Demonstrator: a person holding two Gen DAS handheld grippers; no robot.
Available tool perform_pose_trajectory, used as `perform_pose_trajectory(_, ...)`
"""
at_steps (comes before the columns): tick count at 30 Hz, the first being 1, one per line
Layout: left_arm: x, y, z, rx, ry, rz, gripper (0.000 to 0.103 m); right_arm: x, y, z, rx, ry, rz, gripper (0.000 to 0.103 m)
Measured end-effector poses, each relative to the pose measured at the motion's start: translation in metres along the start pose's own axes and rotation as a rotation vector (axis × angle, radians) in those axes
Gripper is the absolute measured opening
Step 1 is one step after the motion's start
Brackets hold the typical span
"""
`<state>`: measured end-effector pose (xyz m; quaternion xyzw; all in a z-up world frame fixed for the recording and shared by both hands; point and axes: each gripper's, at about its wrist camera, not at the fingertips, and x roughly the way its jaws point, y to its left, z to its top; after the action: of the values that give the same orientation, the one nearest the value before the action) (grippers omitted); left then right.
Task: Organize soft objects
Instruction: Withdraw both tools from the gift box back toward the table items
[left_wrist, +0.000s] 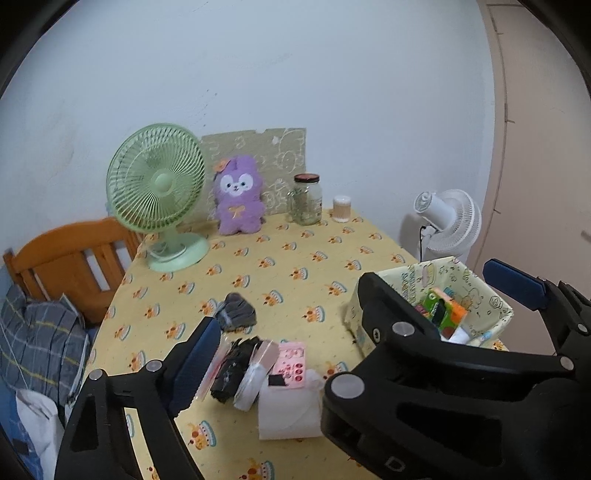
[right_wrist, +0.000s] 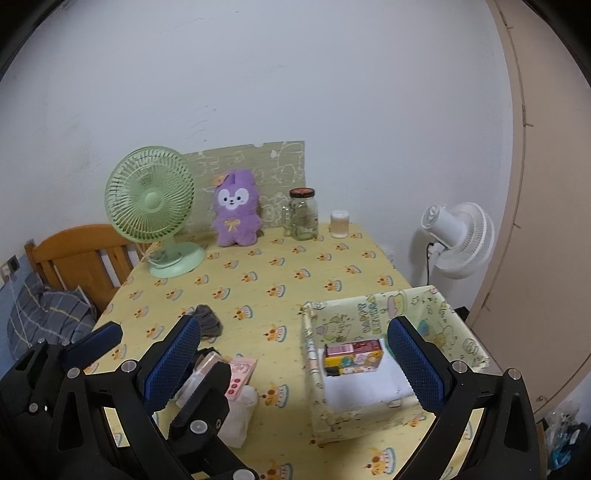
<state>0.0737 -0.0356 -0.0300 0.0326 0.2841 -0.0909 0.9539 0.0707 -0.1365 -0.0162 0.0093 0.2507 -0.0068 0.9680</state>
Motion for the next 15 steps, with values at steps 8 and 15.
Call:
perform_pose_trajectory(8,0.008,0.017,-0.016,-0.018,0.015,0.028,0.087,0.011,0.016,-0.012,-0.004,0.005,0.044,0.099)
perform_pose_trajectory(15,0.023,0.033,-0.030,-0.023,0.061,0.049,0.083,0.026,0.029,-0.030,0.006,0.038,0.075,0.097)
